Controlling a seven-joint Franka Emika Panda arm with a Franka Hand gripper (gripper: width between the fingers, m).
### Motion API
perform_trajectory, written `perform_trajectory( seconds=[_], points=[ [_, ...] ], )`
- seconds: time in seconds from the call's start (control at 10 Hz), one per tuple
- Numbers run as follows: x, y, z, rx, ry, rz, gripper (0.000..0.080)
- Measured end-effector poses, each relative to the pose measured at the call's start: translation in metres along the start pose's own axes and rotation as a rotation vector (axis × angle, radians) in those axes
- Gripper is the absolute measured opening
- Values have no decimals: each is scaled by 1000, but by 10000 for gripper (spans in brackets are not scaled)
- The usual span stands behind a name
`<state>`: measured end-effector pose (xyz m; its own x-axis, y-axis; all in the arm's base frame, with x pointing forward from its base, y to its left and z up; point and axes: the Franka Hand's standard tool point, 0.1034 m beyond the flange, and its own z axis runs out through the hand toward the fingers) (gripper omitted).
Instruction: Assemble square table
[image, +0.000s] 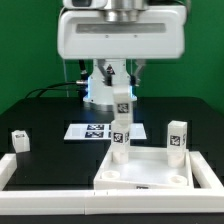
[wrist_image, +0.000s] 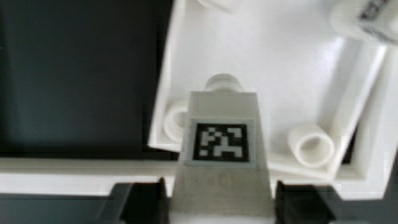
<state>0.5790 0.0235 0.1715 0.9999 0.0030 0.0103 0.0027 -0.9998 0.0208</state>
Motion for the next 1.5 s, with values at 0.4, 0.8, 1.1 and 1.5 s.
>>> perform_trajectory(
  seconds=[0.4, 0.8, 1.1, 1.5],
  points=[
    [13, -13, 5, -21, 2, -13, 296],
    [11, -50, 16, -2, 99, 80, 296],
    [31, -82, 13, 18, 153, 171, 296],
    [30, -81, 16, 15, 149, 170, 296]
  ],
)
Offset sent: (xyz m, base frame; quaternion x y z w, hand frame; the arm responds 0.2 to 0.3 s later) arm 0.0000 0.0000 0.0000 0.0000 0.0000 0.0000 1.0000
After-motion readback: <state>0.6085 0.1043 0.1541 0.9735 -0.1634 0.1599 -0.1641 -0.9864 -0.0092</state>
